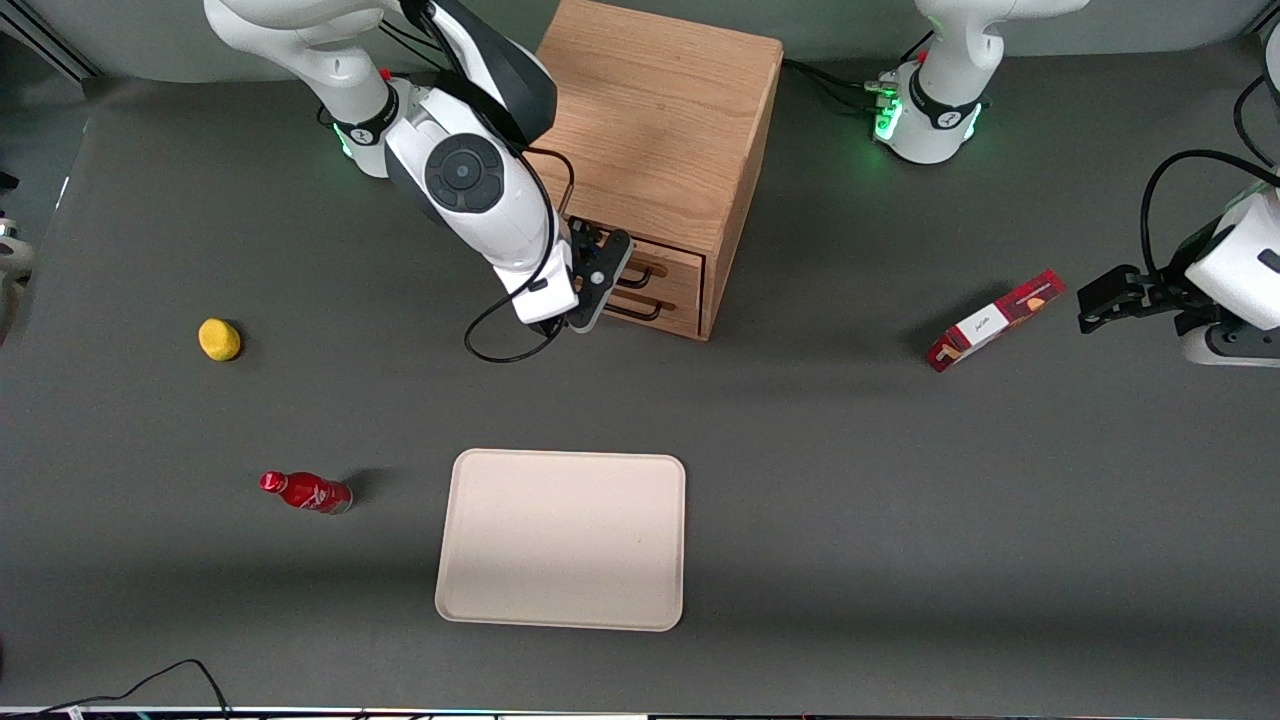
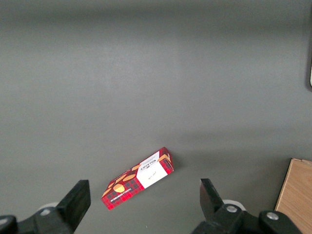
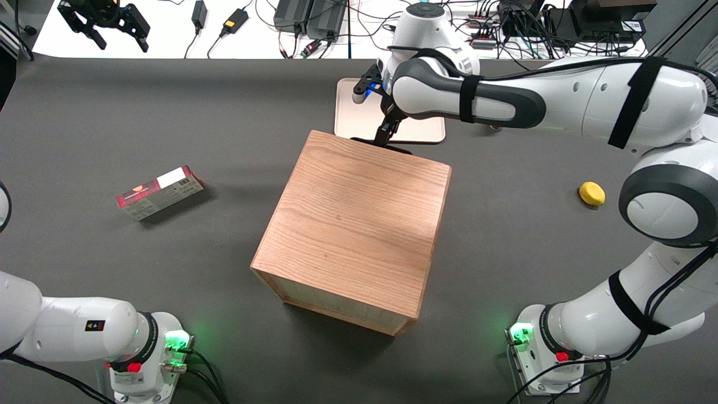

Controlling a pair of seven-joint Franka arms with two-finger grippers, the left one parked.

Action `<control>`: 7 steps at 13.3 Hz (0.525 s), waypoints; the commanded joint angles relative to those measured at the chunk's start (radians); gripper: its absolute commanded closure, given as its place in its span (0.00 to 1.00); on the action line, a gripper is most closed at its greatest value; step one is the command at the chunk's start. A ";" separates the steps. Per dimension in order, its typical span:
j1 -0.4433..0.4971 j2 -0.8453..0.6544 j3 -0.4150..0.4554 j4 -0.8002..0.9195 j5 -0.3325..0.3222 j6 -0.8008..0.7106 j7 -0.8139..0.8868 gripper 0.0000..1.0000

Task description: Close top drawer

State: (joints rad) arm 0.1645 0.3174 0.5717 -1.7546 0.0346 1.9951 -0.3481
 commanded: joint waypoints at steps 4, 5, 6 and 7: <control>-0.034 -0.118 0.002 0.007 0.132 -0.088 0.021 0.00; -0.048 -0.136 0.002 0.015 0.149 -0.105 0.021 0.00; -0.069 -0.155 0.002 0.020 0.168 -0.111 0.023 0.00; -0.089 -0.179 0.000 0.021 0.174 -0.111 0.023 0.00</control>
State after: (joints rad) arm 0.1170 0.1914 0.5709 -1.7352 0.1668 1.9067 -0.3400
